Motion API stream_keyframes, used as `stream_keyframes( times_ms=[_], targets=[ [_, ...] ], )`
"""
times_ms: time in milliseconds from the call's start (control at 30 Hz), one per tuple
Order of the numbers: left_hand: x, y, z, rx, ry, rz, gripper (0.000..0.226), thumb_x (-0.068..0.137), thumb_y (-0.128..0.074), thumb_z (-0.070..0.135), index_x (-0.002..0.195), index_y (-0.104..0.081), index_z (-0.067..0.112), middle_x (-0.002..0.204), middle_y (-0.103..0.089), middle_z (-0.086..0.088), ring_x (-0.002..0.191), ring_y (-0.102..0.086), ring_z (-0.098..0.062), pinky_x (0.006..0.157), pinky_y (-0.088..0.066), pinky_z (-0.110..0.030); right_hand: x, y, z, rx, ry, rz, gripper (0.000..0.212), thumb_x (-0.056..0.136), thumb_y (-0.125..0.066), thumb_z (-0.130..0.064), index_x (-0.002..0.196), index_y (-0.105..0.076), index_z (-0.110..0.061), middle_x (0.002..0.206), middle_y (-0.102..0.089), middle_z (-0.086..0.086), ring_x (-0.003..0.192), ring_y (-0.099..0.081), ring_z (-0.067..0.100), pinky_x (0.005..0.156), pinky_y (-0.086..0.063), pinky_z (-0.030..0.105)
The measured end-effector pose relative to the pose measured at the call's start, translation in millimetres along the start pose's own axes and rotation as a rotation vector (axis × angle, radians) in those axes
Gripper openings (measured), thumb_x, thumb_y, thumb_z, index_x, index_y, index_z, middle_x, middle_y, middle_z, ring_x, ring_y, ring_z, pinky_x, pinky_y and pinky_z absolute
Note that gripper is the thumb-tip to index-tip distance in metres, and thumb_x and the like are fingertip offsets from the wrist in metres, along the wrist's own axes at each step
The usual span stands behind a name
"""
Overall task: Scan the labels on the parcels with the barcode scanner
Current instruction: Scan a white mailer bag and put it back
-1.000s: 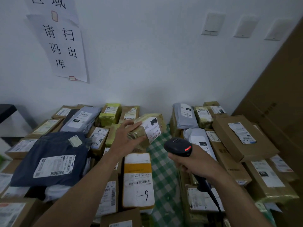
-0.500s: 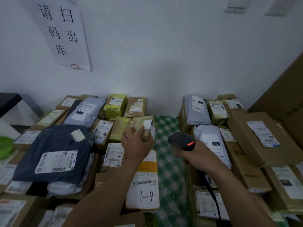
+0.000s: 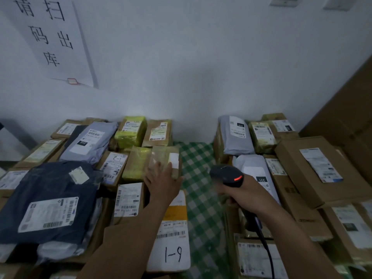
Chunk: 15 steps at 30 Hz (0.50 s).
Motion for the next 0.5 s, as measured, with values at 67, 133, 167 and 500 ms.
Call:
stream_keyframes(
  times_ms=[67, 133, 167, 500],
  targets=[
    [-2, -9, -1, 0.049, -0.002, -0.063, 0.077, 0.095, -0.049, 0.067, 0.160, -0.023, 0.035, 0.171, -0.006, -0.011, 0.154, 0.004, -0.048, 0.123, -0.001, -0.065, -6, 5, 3, 0.035, -0.003, 0.006, 0.025, 0.086, -0.083, -0.038, 0.107, -0.071, -0.038, 0.081, -0.078, -0.010, 0.075, -0.072, 0.012, 0.071, -0.059, 0.031],
    [-4, -10, 0, 0.068, 0.001, -0.092, 0.080, 0.097, -0.045, 0.067, 0.162, -0.017, 0.031, 0.171, -0.003, -0.013, 0.154, 0.007, -0.048, 0.122, 0.003, -0.064, -15, 11, 4, 0.061, 0.005, 0.011, 0.030, 0.086, -0.082, -0.040, 0.113, -0.071, -0.036, 0.088, -0.080, -0.007, 0.078, -0.074, 0.014, 0.070, -0.059, 0.028],
    [-5, -9, 4, 0.061, -0.007, -0.093, 0.081, 0.097, -0.046, 0.066, 0.162, -0.016, 0.027, 0.171, -0.003, -0.015, 0.155, 0.009, -0.047, 0.123, 0.003, -0.062, -21, 15, 6, 0.065, 0.006, 0.019, 0.029, 0.087, -0.081, -0.041, 0.114, -0.071, -0.035, 0.091, -0.080, -0.004, 0.075, -0.073, 0.012, 0.067, -0.057, 0.025],
    [-106, -49, 174, -0.467, -0.392, -0.407, 0.042, 0.101, -0.064, 0.036, 0.139, -0.056, 0.018, 0.135, -0.050, 0.015, 0.123, -0.049, -0.005, 0.093, -0.030, 0.001, -70, 95, 83, 0.220, -0.136, 0.248, 0.021, 0.090, -0.080, -0.035, 0.104, -0.075, -0.020, 0.084, -0.079, 0.003, 0.061, -0.064, 0.010, 0.061, -0.054, 0.028]
  ],
)
Point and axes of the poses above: each hand's wrist, its own x-axis towards the middle knuckle, its own y-axis out of the back of the hand, z = x × y, the point moved 10 cm from there along x, towards the middle knuckle
